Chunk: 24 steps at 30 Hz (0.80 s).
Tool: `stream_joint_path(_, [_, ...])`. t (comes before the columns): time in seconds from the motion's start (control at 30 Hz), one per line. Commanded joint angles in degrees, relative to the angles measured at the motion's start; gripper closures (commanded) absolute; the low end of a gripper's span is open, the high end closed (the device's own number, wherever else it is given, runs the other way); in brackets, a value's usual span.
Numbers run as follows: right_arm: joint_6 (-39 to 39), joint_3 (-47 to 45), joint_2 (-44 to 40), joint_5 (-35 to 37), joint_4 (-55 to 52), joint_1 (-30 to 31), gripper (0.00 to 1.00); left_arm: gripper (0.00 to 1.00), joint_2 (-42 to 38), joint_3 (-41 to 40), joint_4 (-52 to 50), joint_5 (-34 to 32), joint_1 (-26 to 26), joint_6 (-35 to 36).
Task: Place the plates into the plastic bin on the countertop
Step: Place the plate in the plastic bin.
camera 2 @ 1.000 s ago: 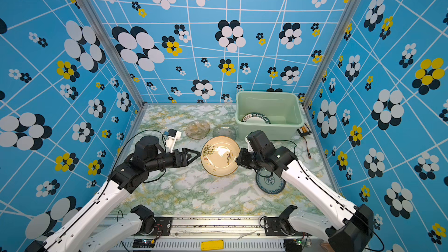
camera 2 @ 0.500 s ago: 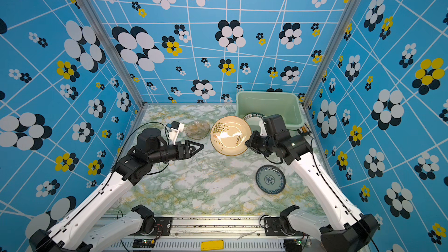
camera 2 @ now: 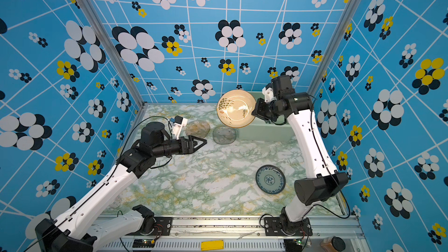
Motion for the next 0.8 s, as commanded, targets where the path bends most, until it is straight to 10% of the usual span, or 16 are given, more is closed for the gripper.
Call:
stream_joint_path(0.0, [-4.39,2.72,-1.49,-7.36,-3.17,0.21,1.00,0.04,1.06,2.49,4.79,-0.45,0.66,3.49])
stream_joint_path(0.77, [-0.93,-13.22,-10.14,-11.71,7.81,6.75,1.00,0.25,9.67,7.10,12.06,0.32,-0.59,-5.62])
